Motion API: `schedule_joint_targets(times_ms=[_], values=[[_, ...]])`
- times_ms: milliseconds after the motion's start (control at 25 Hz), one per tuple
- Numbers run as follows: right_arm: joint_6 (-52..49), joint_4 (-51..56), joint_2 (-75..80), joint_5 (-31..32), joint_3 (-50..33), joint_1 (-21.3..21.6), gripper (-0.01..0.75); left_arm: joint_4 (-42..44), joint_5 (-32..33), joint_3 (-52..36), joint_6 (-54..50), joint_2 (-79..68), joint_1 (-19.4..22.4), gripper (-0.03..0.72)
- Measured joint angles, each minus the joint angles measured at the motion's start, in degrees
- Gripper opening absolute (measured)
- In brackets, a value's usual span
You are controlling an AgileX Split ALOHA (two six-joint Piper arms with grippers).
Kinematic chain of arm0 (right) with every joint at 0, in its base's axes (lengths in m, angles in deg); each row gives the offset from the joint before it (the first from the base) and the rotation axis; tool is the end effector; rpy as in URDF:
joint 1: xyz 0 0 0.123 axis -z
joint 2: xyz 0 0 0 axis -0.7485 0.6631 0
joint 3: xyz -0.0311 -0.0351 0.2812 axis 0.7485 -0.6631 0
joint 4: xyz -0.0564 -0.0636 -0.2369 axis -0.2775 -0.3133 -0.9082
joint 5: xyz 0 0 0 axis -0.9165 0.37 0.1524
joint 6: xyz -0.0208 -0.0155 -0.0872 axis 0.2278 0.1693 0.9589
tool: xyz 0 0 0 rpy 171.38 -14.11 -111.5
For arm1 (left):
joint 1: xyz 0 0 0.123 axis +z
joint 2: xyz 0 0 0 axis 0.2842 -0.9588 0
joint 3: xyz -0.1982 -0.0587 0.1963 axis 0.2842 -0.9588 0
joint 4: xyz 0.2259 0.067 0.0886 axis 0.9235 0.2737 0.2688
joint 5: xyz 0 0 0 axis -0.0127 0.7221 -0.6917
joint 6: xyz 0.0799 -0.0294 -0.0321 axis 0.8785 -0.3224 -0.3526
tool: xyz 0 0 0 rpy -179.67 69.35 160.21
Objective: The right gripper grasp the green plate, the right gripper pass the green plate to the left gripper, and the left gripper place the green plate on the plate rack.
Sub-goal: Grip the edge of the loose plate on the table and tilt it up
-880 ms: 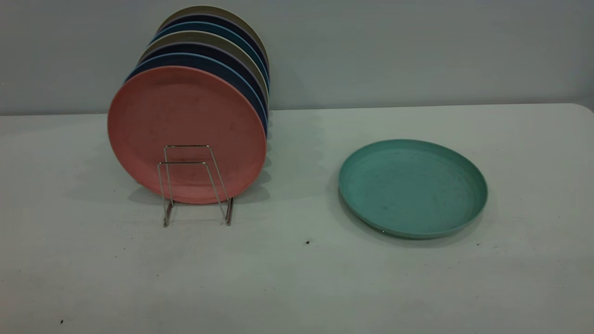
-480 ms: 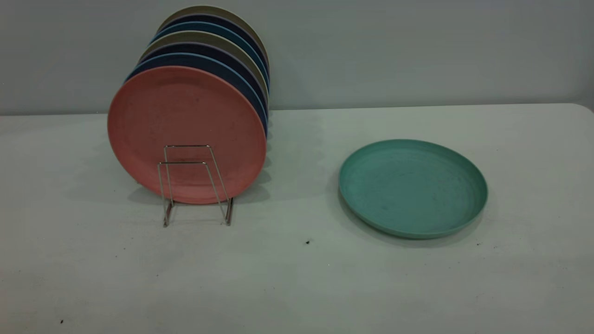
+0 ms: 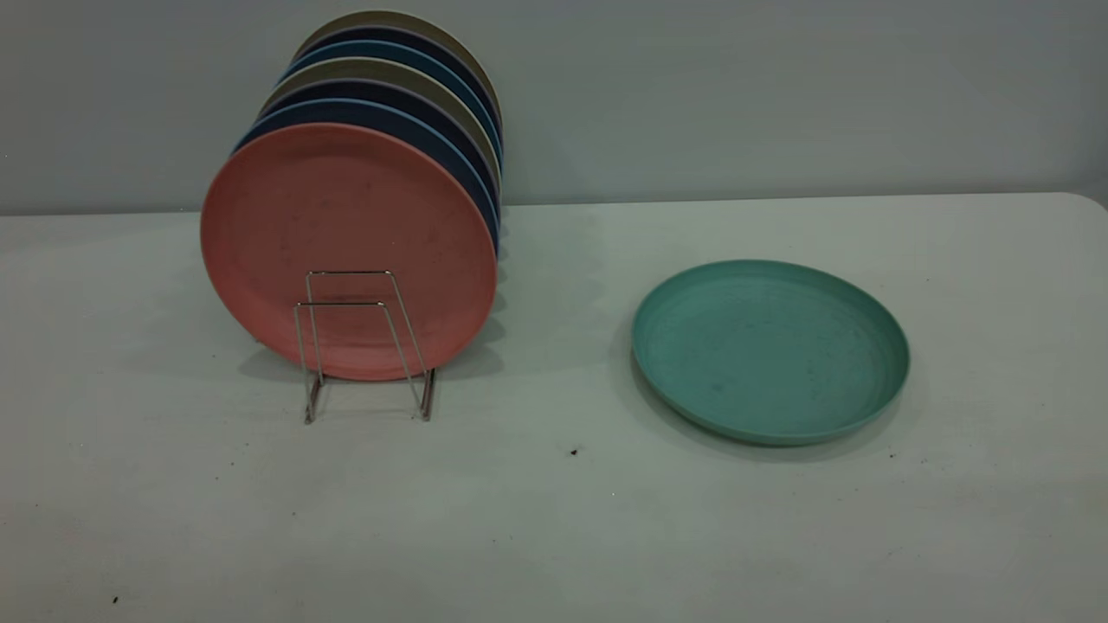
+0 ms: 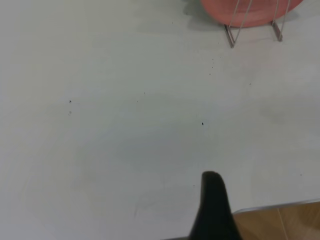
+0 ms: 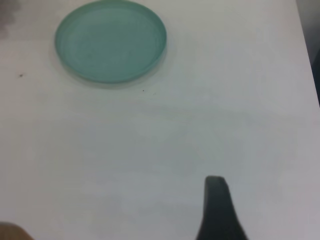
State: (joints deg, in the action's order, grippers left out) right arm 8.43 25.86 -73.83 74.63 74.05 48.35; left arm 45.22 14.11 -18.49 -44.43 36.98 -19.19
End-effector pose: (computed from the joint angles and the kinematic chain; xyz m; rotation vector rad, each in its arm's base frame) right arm -0.0085 0.0066 0.2632 -0.1349 2.1273 0.0271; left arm -0.0100 -0.0005 0.2672 0.1078 2.1109 -0.0098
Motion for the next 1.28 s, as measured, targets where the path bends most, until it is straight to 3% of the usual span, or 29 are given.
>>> schedule_joint_targets(times_ms=[1280], values=[[0.0,3.0,0.0,-0.1,0.0,0.0,0.510,0.7,0.0,0.0,0.0,0.0,0.0,0.565]])
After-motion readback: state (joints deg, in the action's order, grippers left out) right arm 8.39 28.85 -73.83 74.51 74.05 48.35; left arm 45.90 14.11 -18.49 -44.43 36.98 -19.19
